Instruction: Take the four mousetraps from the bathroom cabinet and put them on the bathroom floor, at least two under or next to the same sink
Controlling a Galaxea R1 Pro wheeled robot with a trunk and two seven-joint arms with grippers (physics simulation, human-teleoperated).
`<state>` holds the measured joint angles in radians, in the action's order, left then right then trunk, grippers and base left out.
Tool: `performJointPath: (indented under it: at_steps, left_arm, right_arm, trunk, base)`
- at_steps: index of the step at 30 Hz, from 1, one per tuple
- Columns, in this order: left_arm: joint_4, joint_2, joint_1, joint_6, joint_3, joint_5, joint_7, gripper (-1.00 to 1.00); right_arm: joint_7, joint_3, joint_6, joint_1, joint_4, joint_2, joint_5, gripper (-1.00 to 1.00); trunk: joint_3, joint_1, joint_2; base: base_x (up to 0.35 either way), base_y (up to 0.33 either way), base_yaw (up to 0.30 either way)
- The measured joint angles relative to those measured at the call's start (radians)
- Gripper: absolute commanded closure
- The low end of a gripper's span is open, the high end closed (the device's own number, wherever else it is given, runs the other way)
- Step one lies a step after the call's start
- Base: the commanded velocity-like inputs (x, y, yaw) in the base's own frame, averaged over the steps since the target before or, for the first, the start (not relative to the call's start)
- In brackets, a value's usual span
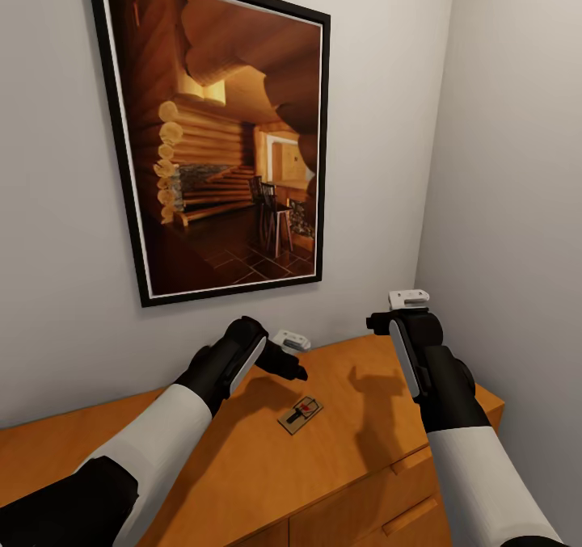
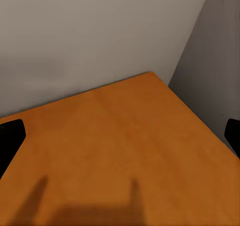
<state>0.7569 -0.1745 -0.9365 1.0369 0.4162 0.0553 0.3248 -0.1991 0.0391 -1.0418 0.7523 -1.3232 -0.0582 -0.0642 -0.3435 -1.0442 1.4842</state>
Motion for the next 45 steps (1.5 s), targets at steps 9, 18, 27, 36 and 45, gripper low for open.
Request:
performJointPath:
  at_steps: [9,18,27,36,45]
  left_arm:
    - [0.008,0.000,0.000,-0.002,0.000,-0.001,0.001,-1.00]
    - [0.016,0.000,0.000,-0.003,0.000,-0.001,0.002,-1.00]
    - [0.017,0.000,0.000,-0.004,0.000,-0.001,0.001,-1.00]
    - [0.017,0.000,0.000,-0.005,-0.001,-0.001,0.000,-1.00]
    - [0.017,0.000,0.000,-0.005,-0.001,-0.001,0.000,-1.00]
  right_arm:
    - [-0.001,0.000,0.000,0.000,0.000,0.000,0.000,-1.00]
    - [-0.001,0.000,0.000,0.000,0.000,0.000,-0.001,-1.00]
    - [-0.001,0.000,0.000,0.000,0.000,0.000,0.000,-1.00]
    - [-0.001,0.000,0.000,0.000,0.000,0.000,-0.001,-1.00]
    - [-0.001,0.000,0.000,0.000,0.000,0.000,0.000,-1.00]
  trunk:
    - [0.000,0.000,0.000]
    - [0.000,0.000,0.000]
    - [0.000,0.000,0.000]
    - [0.000,0.000,0.000]
    - [0.000,0.000,0.000]
  base:
    - [0.000,-0.001,0.000]
    - [-0.049,-0.136,0.000]
    - [-0.055,-0.144,0.000]
    - [-0.010,-0.025,0.000]
    - [-0.002,-0.004,0.000]
